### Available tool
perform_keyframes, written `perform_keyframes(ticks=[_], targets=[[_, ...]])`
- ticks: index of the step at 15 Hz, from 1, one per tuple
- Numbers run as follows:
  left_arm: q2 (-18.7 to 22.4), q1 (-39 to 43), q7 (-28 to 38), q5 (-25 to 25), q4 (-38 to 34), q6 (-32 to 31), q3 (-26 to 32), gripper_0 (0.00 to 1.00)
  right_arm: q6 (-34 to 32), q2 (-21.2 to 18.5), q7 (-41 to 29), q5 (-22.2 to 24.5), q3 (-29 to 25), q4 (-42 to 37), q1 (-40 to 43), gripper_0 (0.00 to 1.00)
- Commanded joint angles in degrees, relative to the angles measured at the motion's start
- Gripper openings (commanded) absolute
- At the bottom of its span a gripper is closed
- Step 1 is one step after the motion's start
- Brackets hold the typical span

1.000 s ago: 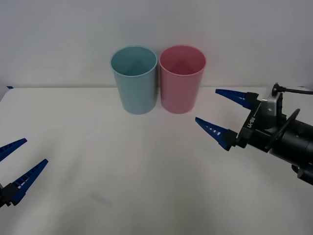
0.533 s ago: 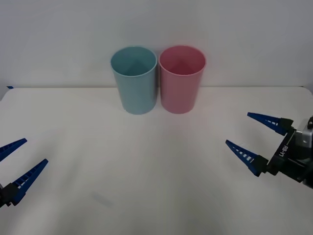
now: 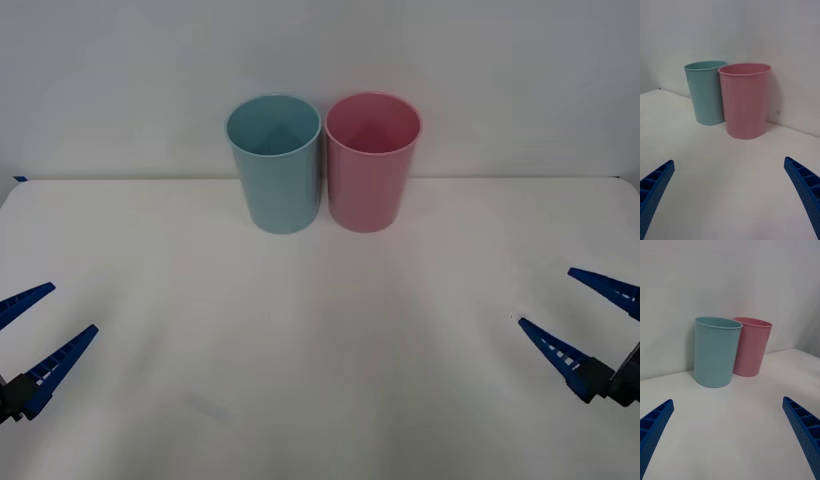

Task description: Grasp the object on the table and drop it into the matching bin: aluminum can to the light blue bin, PET bottle to the pink bin.

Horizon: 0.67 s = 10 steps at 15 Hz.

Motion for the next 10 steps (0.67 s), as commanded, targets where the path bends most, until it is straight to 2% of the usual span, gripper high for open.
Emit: perform_keyframes(ticks=[1, 10], targets=[[0.0, 0.0, 0.0, 0.0, 0.0, 0.0, 0.0, 1.00, -0.5, 0.9, -0.2, -0.3, -2.0, 0.0, 2.2, 1.00], [0.0, 0.0, 0.0, 0.0, 0.0, 0.0, 0.0, 1.00, -0.8, 1.1, -0.6, -1.0, -2.5, 0.0, 4.9, 1.00]])
